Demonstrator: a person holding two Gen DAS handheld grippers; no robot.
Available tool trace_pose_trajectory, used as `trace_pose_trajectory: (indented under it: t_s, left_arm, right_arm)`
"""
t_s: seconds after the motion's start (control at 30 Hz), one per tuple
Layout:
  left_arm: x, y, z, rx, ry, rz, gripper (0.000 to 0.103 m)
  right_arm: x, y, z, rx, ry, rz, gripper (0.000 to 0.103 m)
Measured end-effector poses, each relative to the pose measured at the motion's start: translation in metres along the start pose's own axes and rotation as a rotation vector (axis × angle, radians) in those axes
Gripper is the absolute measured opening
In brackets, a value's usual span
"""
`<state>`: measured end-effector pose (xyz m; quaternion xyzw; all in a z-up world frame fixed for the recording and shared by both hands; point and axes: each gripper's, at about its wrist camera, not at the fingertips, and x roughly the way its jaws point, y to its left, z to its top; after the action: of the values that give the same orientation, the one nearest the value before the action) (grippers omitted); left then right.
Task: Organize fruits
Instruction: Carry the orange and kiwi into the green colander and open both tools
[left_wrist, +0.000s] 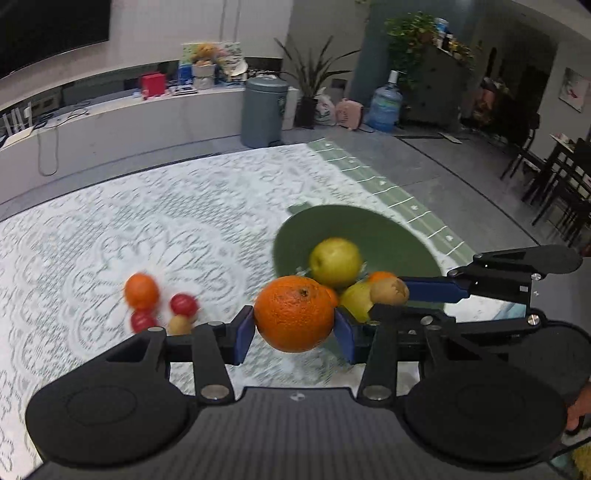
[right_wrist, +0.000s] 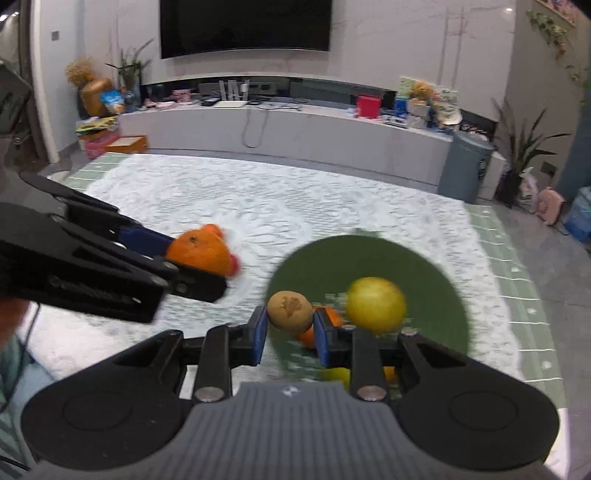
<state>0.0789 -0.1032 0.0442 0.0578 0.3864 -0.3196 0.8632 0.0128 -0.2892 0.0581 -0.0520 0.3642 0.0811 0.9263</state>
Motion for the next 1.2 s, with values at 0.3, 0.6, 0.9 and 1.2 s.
trace_pose_trajectory:
  t_s: [0.3,0.6,0.9,1.2]
  left_arm:
    - [0.04,-0.043,0.025,0.129,0.106,-0.026,0.052]
    - [0.076,-0.068,0.031,0.308,0.237,0.013,0.052]
    - [0.103,-0.078,0.032,0.449,0.349,0.075,0.052]
    - [0.119,-0.071,0.032,0.473,0.429,0.073,0.052]
  right_arm:
    - [0.005,-0.052,-0.002,-0.012,0.133,-0.072,0.024]
    - [0.029,-0.066,0.002,-0.094,0.257,-0.063,0.024]
    - [0.053,-0.063,0.01,-0.176,0.343,-0.041,0.024]
    - [0.067,-0.065,0.007,-0.197,0.396,-0.012,0.024]
